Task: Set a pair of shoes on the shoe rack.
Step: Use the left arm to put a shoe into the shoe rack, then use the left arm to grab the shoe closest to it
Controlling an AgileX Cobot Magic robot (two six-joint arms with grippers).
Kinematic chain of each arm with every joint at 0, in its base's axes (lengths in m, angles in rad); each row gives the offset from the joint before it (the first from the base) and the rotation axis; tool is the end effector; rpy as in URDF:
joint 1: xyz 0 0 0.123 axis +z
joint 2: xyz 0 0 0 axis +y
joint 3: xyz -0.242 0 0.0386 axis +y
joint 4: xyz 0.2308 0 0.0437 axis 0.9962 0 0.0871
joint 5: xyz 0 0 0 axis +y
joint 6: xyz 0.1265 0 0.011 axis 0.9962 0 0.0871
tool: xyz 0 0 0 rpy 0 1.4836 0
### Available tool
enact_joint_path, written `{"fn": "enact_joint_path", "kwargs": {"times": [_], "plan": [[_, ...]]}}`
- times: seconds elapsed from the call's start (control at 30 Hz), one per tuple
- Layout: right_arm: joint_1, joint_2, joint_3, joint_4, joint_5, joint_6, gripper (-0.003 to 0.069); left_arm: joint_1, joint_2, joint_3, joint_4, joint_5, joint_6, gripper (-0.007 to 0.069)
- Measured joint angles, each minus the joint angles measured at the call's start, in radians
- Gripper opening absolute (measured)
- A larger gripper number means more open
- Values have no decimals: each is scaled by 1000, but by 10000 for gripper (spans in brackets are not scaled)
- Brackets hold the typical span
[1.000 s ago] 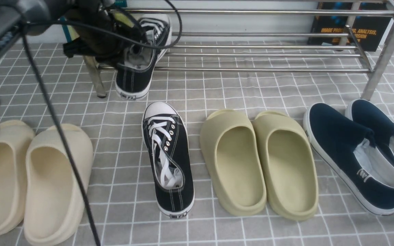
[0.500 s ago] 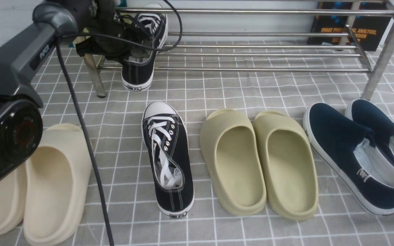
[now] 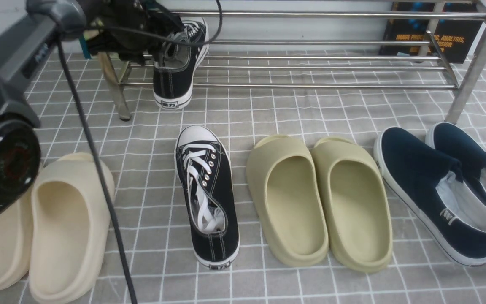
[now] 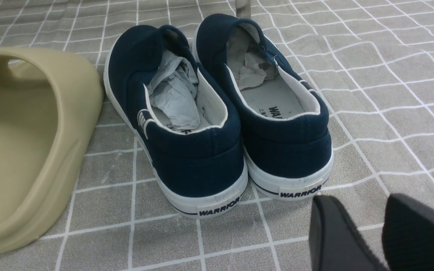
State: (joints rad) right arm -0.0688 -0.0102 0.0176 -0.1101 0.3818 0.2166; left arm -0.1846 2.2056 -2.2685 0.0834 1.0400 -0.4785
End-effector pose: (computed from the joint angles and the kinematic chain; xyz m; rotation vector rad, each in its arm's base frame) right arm 0.1093 -0.0127 0.1636 0.1992 1.8598 -0.0069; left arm 0.4755 -0.0795 0.2548 -0.3405 2.4412 -0.1829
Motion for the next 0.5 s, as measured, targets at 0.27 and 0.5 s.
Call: {"fn": "enact_joint_path", "kwargs": {"times": [0.27,0.5], "plan": [[0,0,0,0,0,0,239,0,-183,-35,-55,205,144,312],[0,0,0,0,0,0,239,-1,-405,199,-170,211,214,312]]}}
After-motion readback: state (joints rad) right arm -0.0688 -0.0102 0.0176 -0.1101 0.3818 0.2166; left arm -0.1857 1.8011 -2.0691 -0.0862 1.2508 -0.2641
